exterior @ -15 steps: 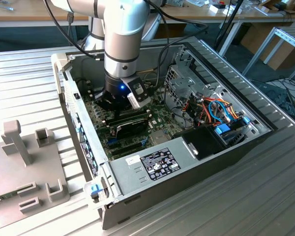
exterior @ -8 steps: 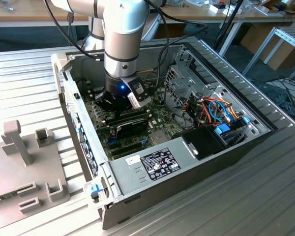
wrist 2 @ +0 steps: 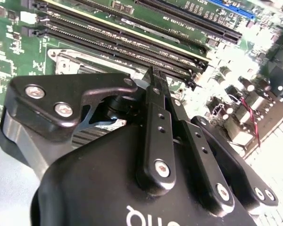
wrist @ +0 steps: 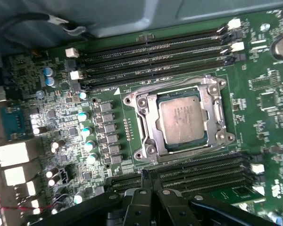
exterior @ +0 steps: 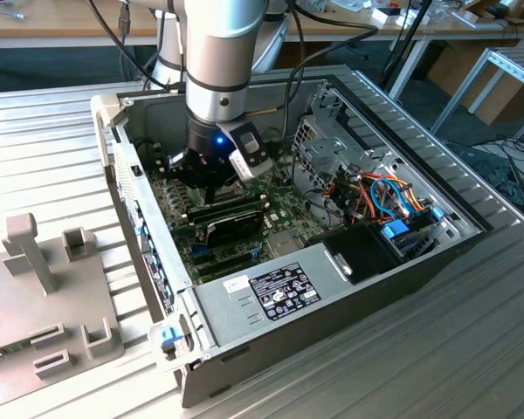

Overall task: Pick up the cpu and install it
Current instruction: 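Install the second cpu locking lever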

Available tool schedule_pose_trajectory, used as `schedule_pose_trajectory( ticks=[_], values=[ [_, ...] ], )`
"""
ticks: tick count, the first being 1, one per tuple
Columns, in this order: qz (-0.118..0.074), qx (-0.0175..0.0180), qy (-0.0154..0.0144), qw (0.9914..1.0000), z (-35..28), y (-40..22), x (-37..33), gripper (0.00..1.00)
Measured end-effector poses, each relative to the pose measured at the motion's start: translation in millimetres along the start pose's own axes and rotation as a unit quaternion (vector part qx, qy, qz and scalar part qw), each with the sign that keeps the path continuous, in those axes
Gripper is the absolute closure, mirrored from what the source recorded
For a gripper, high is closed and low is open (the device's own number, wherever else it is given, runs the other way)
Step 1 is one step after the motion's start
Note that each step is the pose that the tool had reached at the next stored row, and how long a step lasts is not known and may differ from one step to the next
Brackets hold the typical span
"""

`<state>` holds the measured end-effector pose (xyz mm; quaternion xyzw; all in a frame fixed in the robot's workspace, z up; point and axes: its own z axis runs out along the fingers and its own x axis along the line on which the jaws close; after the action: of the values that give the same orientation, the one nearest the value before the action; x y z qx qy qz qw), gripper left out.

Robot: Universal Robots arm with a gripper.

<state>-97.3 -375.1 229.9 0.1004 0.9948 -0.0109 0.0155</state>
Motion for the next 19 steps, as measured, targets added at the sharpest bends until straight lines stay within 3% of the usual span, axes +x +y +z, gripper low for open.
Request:
schedule_pose_trajectory(
  ticks=[4,6,7,9,12,19],
  values=[
    [0.000,-0.0021,-0.0001,1.00000,-1.8,-0.1,-0.1,0.89],
    [0.000,-0.0155,-0.0007,0.99988,-1.7,0.0,-0.1,0.89],
    [0.001,-0.0197,-0.0008,0.99981,-1.8,0.0,-0.1,0.89],
    [0.001,-0.0237,-0.0015,0.99972,-1.7,0.0,0.0,0.89],
    [0.001,-0.0252,-0.0040,0.99967,0.2,0.0,0.4,0.89],
    [0.001,-0.0262,-0.0091,0.99961,12.1,-0.8,5.7,0.89]
  ],
)
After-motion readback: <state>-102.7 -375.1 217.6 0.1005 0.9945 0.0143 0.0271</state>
